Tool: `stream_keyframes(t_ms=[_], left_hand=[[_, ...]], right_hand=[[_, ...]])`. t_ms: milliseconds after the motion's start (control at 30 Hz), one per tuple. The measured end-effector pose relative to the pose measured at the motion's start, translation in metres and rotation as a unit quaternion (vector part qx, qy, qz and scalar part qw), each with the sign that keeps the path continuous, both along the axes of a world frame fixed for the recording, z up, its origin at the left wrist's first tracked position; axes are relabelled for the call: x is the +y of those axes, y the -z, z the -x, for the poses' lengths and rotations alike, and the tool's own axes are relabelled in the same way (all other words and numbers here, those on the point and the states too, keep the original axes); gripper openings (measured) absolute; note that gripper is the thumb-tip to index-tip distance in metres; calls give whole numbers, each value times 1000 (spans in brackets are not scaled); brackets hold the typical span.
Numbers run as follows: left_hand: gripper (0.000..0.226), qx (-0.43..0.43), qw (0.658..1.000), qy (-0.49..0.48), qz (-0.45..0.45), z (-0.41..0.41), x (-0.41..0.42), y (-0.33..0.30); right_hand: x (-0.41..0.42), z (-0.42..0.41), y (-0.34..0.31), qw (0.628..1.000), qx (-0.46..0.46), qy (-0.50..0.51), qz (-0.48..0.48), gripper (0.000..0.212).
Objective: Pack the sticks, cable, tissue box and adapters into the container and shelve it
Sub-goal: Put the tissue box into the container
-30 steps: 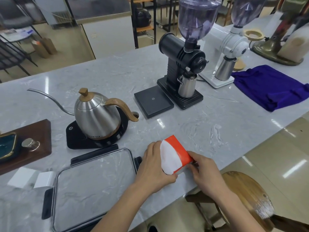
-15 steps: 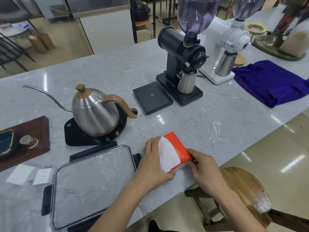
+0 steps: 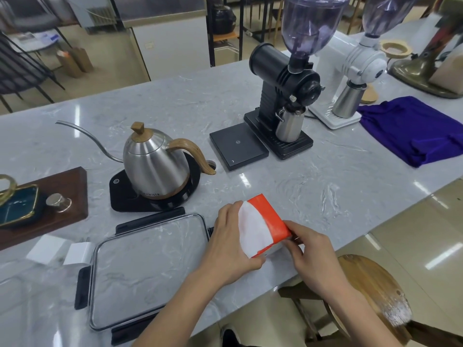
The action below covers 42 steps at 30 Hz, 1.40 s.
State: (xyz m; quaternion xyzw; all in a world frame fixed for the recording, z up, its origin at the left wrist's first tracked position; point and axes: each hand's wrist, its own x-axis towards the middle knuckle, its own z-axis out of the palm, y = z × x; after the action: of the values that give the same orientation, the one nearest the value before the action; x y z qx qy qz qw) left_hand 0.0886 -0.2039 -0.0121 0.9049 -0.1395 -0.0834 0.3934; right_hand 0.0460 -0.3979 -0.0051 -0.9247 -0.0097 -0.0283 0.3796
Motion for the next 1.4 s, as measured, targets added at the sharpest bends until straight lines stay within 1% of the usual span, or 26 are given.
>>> stream_keyframes(t_ms=[400,600,1033,1267,1400], left_hand=[[104,-10,999,-21,24,13,28,-20],[105,-30,998,-37,27,24,51,-35],[103,-95,989,-100,52,64,138,-75],[100,-110,985,-116,64,86,193,-89],[100,-116,982,-128,72,98,225,-92]], right_hand=[[26,7,-17,1000,-22,-16,-6,35],[48,12,-30,998,-43,-26,-23,32],[130,29,-55,992,-107,-59,-38,36],[184,43,-70,986,-130,-84,-64,42],[217,50,-79,982,-143,-100,-66,54]])
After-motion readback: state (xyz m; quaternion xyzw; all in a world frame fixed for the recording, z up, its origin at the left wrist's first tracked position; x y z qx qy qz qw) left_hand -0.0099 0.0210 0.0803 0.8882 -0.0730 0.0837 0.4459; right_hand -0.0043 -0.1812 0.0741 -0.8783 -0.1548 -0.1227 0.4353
